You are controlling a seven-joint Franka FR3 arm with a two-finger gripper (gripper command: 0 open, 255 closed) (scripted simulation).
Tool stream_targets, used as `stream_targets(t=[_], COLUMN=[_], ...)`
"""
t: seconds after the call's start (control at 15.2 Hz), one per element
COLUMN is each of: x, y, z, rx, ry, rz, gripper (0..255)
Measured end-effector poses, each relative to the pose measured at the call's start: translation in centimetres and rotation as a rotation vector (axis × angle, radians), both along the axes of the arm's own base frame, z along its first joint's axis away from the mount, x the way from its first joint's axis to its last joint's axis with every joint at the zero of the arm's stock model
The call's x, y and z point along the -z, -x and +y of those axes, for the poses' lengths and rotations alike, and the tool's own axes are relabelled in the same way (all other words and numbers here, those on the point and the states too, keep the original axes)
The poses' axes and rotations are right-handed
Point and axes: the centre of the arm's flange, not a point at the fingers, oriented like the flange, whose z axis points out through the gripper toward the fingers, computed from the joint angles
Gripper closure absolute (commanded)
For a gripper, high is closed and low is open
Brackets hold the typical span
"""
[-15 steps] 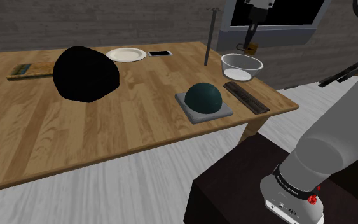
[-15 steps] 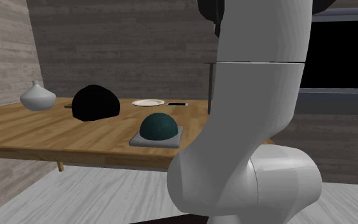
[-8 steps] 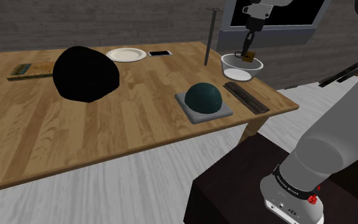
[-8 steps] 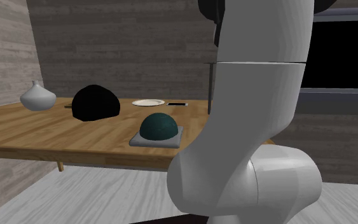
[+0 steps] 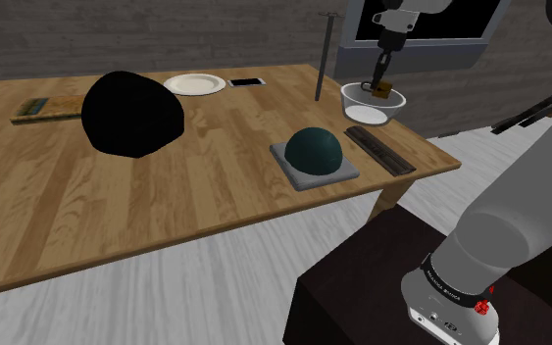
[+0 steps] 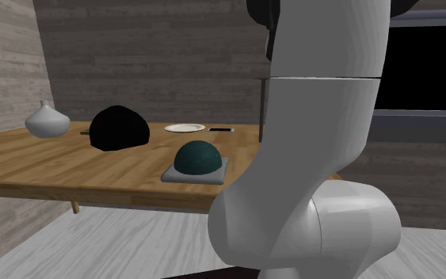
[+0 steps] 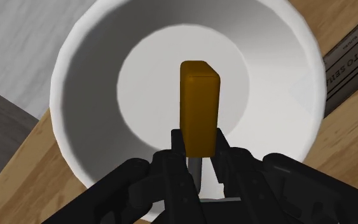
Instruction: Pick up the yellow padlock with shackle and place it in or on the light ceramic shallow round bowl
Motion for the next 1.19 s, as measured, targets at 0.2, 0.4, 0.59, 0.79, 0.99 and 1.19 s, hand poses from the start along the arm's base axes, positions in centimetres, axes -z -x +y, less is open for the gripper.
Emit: stream_targets(t=[0.2, 0.4, 0.59, 0.79, 0.99, 1.19], x=[0.0, 0.0, -1.7, -4.4, -4.9, -5.0], y=[0.0, 0.0, 0.0, 0.1, 0.2, 0.2], z=[0.0, 0.0, -0.1, -0.1, -0.2, -0.2], rx=[0.000, 0.000, 0.000, 0.000, 0.000, 0.000], ry=[0.000, 0.000, 0.001, 0.001, 0.000, 0.000], rz=[0.000, 0.000, -0.001, -0.001, 0.000, 0.000], gripper=[0, 0, 0, 0, 0, 0])
